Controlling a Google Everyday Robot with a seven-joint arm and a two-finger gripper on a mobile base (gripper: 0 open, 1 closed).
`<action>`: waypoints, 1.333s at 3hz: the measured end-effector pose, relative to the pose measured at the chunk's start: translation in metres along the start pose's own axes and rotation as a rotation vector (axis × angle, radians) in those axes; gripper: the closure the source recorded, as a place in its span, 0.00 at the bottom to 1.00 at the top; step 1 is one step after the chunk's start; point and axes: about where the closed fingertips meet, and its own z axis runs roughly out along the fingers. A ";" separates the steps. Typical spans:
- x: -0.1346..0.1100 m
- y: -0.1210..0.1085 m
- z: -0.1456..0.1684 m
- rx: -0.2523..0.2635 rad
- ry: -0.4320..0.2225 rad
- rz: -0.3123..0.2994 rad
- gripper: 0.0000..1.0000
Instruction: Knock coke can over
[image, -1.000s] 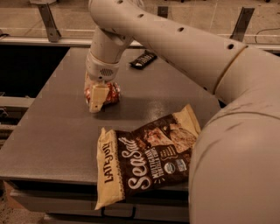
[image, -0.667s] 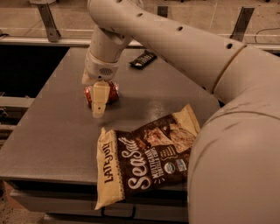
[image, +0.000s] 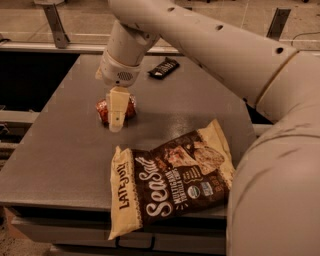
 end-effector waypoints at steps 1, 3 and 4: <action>0.007 -0.001 -0.032 0.080 -0.100 0.061 0.00; 0.079 -0.015 -0.191 0.512 -0.302 0.226 0.00; 0.125 -0.020 -0.281 0.760 -0.303 0.261 0.00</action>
Offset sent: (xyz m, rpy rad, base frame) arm 0.0511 -0.1914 0.1621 0.6355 -0.1793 -0.4793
